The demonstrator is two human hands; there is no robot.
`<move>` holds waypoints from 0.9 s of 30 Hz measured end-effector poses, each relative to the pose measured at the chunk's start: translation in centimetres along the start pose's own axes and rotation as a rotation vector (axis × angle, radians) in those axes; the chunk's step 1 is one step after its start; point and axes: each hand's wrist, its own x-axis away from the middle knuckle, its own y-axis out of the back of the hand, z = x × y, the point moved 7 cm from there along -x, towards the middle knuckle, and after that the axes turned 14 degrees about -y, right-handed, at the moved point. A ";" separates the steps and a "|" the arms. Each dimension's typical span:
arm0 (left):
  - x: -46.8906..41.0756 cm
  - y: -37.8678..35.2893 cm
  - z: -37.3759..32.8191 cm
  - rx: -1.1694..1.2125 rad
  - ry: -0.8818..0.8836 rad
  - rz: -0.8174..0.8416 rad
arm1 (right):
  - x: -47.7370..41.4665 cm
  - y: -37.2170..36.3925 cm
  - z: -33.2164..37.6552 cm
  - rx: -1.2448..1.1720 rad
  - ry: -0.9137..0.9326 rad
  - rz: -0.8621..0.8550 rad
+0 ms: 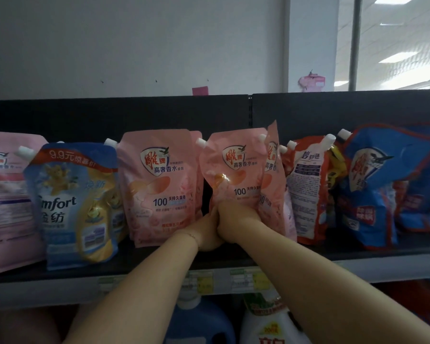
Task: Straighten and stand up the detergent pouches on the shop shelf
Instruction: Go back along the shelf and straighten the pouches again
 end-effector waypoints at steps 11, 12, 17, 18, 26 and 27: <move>2.5 0.9 -4.8 0.083 -0.125 -0.025 | 6.7 4.1 -2.4 0.047 0.103 -0.204; 2.6 0.9 -5.0 0.075 -0.116 -0.029 | 7.5 4.4 -2.8 0.051 0.114 -0.215; 3.4 1.7 -5.6 -0.019 -0.104 -0.043 | 9.9 5.4 -5.1 0.071 0.145 -0.323; 3.5 1.8 -5.8 -0.047 -0.088 -0.031 | 10.0 5.5 -5.7 0.073 0.135 -0.349; 5.1 3.0 -7.6 -0.174 -0.061 -0.120 | 7.6 5.0 -11.8 -0.003 -0.197 -0.379; 5.4 3.1 -7.8 -0.179 -0.069 -0.127 | 7.1 4.6 -12.4 -0.061 -0.247 -0.357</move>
